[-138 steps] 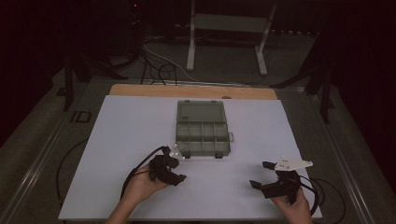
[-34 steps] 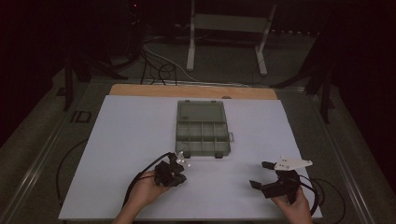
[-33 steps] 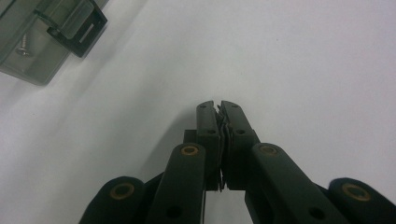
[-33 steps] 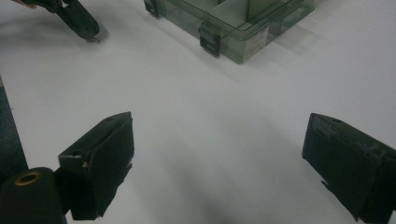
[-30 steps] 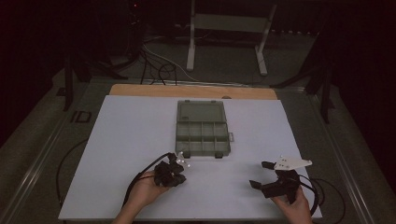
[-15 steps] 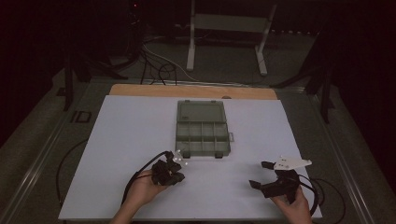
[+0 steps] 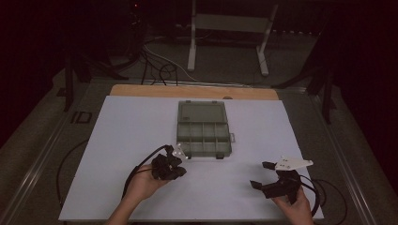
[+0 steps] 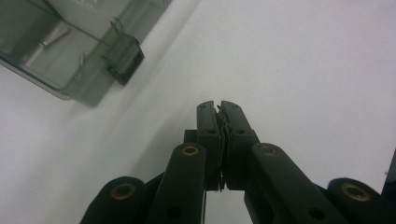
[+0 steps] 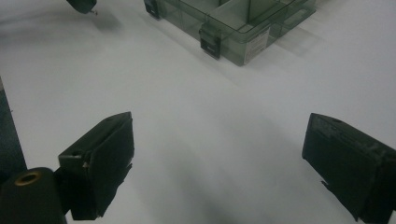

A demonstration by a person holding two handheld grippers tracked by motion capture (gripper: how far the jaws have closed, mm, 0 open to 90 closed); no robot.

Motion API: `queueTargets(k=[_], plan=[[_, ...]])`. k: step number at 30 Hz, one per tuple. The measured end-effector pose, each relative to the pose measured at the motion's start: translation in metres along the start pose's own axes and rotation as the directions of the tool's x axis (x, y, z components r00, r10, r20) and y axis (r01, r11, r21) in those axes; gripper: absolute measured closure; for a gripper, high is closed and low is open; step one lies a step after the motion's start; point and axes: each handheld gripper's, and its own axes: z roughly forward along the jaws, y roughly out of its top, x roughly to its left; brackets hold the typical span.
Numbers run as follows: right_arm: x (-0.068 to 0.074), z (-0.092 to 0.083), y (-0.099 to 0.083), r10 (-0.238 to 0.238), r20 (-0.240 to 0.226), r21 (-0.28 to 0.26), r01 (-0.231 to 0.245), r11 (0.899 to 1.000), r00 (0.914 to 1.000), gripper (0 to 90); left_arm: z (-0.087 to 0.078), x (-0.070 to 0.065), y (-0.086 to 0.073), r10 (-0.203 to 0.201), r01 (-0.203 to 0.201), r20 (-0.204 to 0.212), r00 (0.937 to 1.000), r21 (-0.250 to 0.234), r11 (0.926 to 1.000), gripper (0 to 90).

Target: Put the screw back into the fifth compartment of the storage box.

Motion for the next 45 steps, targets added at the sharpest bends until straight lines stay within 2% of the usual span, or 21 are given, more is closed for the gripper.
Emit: queueTargets(k=[11, 30, 45], plan=[[0.001, 0.001, 0.001, -0.004, -0.003, 0.003, 0.004, 1.0, 1.0, 8.9, -0.012, 0.011, 0.01, -0.015, 0.015, 0.012, 0.9998, -0.026, 0.9995, 88.3], [0.002, 0.001, 0.002, -0.01, -0.003, 0.003, 0.01, 1.0, 0.9999, 8.9, -0.022, 0.03, 0.02, -0.044, 0.044, 0.005, 0.999, -0.034, 0.9985, 88.2], [0.002, -0.001, 0.003, -0.009, -0.002, -0.001, 0.009, 1.0, 1.0, 8.9, -0.029, 0.039, 0.035, -0.04, 0.04, -0.005, 0.9992, -0.039, 0.9984, 88.3]])
